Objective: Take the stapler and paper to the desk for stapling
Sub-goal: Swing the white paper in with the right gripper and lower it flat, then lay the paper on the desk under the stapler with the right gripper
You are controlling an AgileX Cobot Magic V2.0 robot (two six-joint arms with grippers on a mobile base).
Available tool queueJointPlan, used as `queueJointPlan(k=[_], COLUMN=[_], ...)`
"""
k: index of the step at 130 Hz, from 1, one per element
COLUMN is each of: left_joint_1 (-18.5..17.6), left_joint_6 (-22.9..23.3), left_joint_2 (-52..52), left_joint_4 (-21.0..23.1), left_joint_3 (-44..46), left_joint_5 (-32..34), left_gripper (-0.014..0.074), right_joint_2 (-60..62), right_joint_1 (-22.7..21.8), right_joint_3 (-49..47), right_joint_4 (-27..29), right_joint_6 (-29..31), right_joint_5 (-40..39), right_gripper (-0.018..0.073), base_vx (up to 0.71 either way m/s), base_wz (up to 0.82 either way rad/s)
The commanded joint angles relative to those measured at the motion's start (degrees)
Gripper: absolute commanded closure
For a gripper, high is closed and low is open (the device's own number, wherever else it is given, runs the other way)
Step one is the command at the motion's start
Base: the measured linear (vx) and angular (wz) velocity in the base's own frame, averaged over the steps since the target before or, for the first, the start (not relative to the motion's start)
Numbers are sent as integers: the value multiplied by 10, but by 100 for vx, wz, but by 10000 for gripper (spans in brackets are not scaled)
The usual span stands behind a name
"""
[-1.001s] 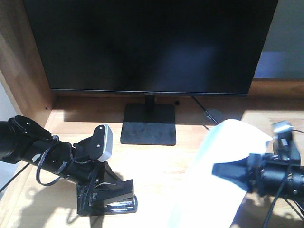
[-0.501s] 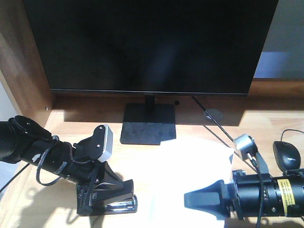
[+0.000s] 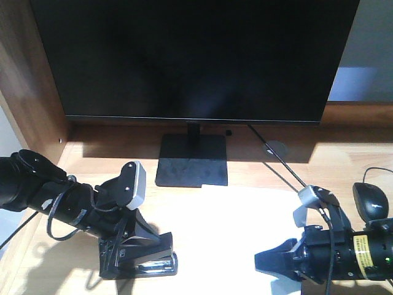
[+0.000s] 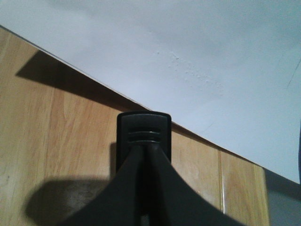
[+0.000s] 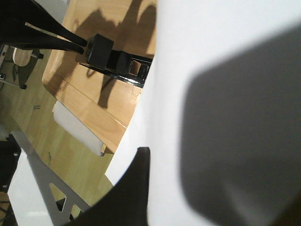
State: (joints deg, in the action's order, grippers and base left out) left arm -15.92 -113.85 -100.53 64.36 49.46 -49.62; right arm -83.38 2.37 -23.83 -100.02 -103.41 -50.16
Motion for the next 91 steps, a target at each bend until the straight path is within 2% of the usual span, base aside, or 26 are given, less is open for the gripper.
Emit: queueJointPlan(k=[1, 21, 33, 91], left_joint_1=[-5, -5, -5, -5], left_joint_6=[-1, -1, -1, -1], left_joint_2=[22, 22, 22, 22], left_joint_4=[26, 26, 26, 26], left_joint_3=[12, 12, 12, 12], left_joint_5=[-20, -20, -20, -20], left_gripper=[603, 603, 603, 603], right_joint_2=[-16, -69, -90, -172], right_joint_1=[1, 1, 1, 2], right_joint_3=[-12, -15, -24, -86], right_joint_4=[45, 92, 102, 97], right_joint_6=[37, 106, 124, 120], right_joint_5=[-13, -37, -61, -143], right_gripper=[562, 562, 562, 562], base_vx=[0, 0, 0, 0], base_wz=[0, 0, 0, 0])
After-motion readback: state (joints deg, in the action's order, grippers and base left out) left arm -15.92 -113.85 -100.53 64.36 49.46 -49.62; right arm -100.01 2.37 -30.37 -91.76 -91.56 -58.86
